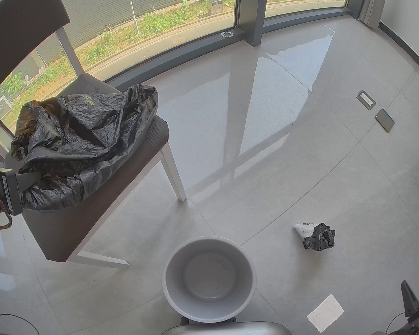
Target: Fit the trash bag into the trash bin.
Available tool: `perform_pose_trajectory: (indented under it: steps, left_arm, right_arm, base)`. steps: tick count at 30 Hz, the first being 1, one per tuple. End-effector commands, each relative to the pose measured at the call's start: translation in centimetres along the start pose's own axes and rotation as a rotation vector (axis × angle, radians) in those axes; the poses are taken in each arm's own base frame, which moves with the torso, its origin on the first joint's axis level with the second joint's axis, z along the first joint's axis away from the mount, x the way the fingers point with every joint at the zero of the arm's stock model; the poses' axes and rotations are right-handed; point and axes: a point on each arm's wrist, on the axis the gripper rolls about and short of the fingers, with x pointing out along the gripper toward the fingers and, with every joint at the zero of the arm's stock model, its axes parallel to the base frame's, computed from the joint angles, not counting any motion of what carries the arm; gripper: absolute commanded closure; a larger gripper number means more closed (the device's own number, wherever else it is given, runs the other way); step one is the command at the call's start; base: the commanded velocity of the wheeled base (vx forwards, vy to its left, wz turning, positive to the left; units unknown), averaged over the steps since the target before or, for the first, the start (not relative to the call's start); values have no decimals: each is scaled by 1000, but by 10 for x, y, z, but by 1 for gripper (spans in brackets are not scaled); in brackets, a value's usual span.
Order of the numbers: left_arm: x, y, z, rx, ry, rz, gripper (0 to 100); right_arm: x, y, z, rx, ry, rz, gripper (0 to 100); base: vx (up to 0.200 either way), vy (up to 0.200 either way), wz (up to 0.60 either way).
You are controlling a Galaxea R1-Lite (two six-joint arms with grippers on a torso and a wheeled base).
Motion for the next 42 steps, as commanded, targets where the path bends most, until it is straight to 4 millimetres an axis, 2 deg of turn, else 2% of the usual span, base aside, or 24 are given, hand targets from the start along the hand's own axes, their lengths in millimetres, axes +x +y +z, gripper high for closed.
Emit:
perform_pose_trajectory:
  steps: [1,4,8,12,14,15,17,23,25,27,33,42]
  left_arm:
    - [-24,-42,9,148,-31,-143,100]
    - [-20,-50,15,172,-29,-180,100]
    - [-19,-70,31,195,-61,-287,100]
    - [-13,-86,37,209,-65,-349,100]
    - [-5,-93,39,206,-73,-361,100]
    - [-2,-96,40,205,-84,-373,100]
    - [1,-102,41,201,-101,-397,100]
    - [-3,-122,42,166,-126,-499,100]
    - [-1,-126,43,159,-125,-506,100]
    - [3,-136,49,135,-142,-522,100]
    - [0,-151,71,100,-183,-563,100]
    - [0,-154,74,92,-198,-571,100]
  right_arm:
    - [23,1,109,311,54,180,0]
    - [30,2,104,206,122,226,0]
    - [64,6,118,202,264,229,0]
    - [95,8,122,194,360,207,0]
    - [114,9,120,176,398,214,0]
    - [114,9,120,176,398,214,0]
    - [141,12,115,165,434,218,0]
    - [193,16,97,161,503,218,0]
    - [200,17,95,160,497,223,0]
    - [217,26,92,155,467,284,0]
    - [229,52,82,127,491,395,0]
    - [228,83,69,30,527,533,0]
  base:
    - [0,0,0]
    - [0,0,0]
    - [0,0,0]
    - [0,0,0]
    - [0,0,0]
    - [0,0,0]
    - [0,0,0]
    - [0,0,0]
    - [0,0,0]
    - [0,0,0]
    - [0,0,0]
    - [0,0,0]
